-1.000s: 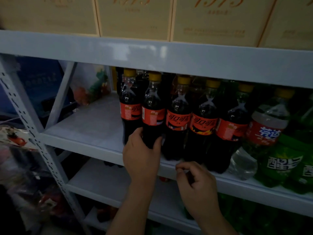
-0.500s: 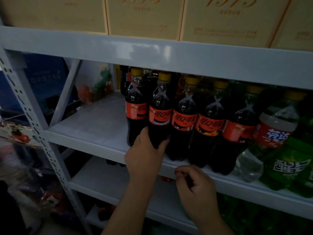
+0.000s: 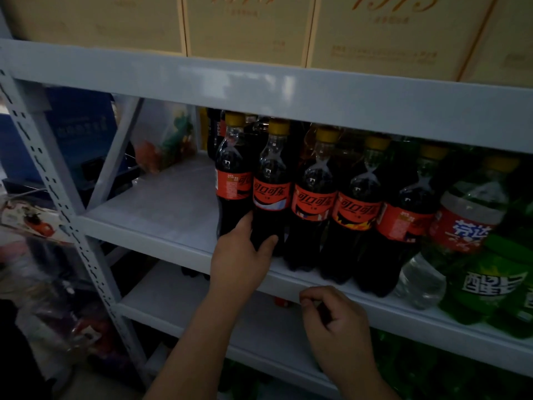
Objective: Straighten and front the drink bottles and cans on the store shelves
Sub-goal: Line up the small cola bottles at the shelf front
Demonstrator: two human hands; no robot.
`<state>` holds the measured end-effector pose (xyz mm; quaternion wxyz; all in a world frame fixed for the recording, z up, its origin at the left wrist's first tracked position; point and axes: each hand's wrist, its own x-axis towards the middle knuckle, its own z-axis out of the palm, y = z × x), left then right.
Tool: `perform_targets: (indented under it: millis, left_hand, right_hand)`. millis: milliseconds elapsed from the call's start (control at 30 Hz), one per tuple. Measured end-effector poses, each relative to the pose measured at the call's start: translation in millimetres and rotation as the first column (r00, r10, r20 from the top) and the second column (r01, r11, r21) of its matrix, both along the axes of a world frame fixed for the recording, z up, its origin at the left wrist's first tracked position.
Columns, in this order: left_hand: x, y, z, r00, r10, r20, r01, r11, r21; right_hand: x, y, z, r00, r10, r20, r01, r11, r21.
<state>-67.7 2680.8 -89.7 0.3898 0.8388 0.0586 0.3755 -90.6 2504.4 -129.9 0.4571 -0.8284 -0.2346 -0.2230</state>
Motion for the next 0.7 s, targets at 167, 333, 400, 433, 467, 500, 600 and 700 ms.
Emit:
perform_targets:
  millis: [167,333,400,433,467,500,600,700]
  left_hand:
    - [-13,0,-9,0.931,0.271,0.243,-0.252,0.962,-0.107]
    - [3,19,-3,0.918,0.349,0.189,-0.321,0.933,-0.162]
    - [12,28,-1,0.959,0.259,0.113,-0.229,0.947,-0.225]
    - [15,32,0,0.975,0.199,0.095,-0.166,0.947,-0.276]
    - [17,37,0,0.986,0.139,0.086,-0.105,0.941,-0.321]
    - [18,42,-1,0.992,0.097,0.081,-0.064,0.939,-0.337]
    - [17,64,-2,0.999,-0.017,0.036,0.026,0.959,-0.284]
    - [12,83,3,0.978,-0.206,-0.027,0.192,0.945,-0.266]
  right_hand:
    - [-2,-1,-3,0.998,0.007,0.066,-0.007,1.0,0.009]
    - [-1,-5,-9,0.998,0.009,0.067,-0.01,1.0,0.027]
    - [-2,-5,-9,0.998,0.007,0.069,-0.008,1.0,0.021]
    - [-2,-5,-8,0.998,0.008,0.069,-0.01,1.0,0.019]
    - [-3,-5,-8,0.998,0.01,0.062,-0.011,1.0,0.017]
    - [-3,-5,-8,0.999,0.008,0.053,-0.009,1.0,0.013]
    - [-2,-5,-8,0.999,0.002,0.044,-0.002,1.0,0.005]
    - [-3,-4,-9,0.999,-0.003,0.034,0.003,1.0,0.003]
